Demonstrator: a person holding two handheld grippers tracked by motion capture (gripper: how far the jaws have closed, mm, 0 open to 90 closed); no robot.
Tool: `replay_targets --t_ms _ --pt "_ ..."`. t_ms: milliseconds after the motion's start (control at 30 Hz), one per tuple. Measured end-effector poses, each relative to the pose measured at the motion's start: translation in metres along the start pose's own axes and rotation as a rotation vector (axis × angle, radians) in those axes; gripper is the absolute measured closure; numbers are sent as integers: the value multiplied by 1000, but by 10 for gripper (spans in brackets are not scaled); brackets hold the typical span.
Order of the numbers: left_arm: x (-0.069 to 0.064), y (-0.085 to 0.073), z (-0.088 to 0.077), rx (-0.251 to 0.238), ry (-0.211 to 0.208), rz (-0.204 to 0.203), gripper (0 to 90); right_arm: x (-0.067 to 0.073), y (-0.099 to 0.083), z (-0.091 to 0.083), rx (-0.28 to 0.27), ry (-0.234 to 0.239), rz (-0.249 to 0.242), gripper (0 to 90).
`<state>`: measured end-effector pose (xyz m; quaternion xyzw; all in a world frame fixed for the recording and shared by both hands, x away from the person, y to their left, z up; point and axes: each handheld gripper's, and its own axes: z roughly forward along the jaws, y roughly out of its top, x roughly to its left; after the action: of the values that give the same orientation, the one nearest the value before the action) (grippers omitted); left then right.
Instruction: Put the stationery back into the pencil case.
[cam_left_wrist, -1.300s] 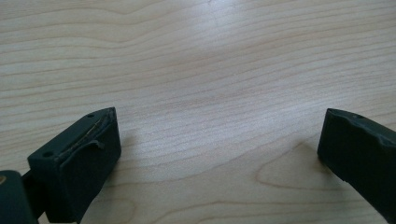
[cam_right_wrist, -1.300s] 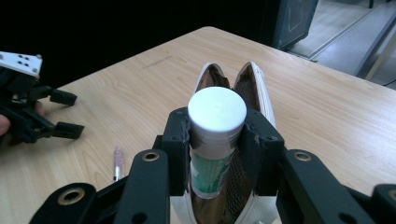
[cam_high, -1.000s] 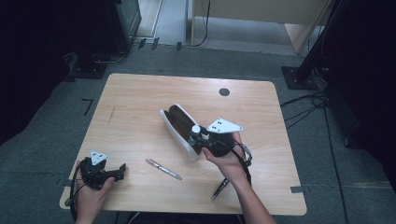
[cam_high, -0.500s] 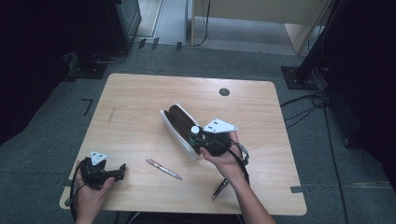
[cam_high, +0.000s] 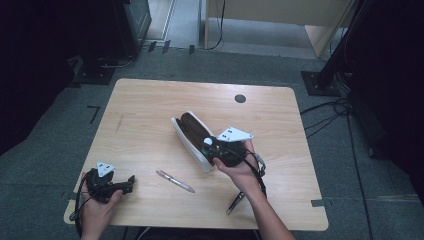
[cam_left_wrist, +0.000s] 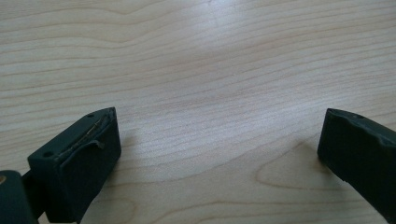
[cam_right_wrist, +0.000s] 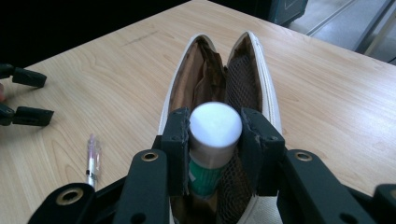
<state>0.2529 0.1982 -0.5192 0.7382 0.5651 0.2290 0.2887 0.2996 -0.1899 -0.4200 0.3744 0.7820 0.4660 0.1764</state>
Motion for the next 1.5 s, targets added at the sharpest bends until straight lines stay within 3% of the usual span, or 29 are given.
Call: replay_targets --t_ms 267,633,967,1233,1500 --pt "0 0 0 -1 -1 0 0 -2 1 -4 -28 1 11 692" --pt "0 0 0 0 -1 1 0 0 -3 -21 -42 36 8 772" --pt "0 0 0 1 -2 0 0 -3 -24 -54 -57 34 40 702" --pt "0 0 0 1 -2 0 0 -9 -48 -65 -17 22 79 606" --pt "0 0 0 1 -2 0 0 -16 -73 -75 2 -20 134 514"
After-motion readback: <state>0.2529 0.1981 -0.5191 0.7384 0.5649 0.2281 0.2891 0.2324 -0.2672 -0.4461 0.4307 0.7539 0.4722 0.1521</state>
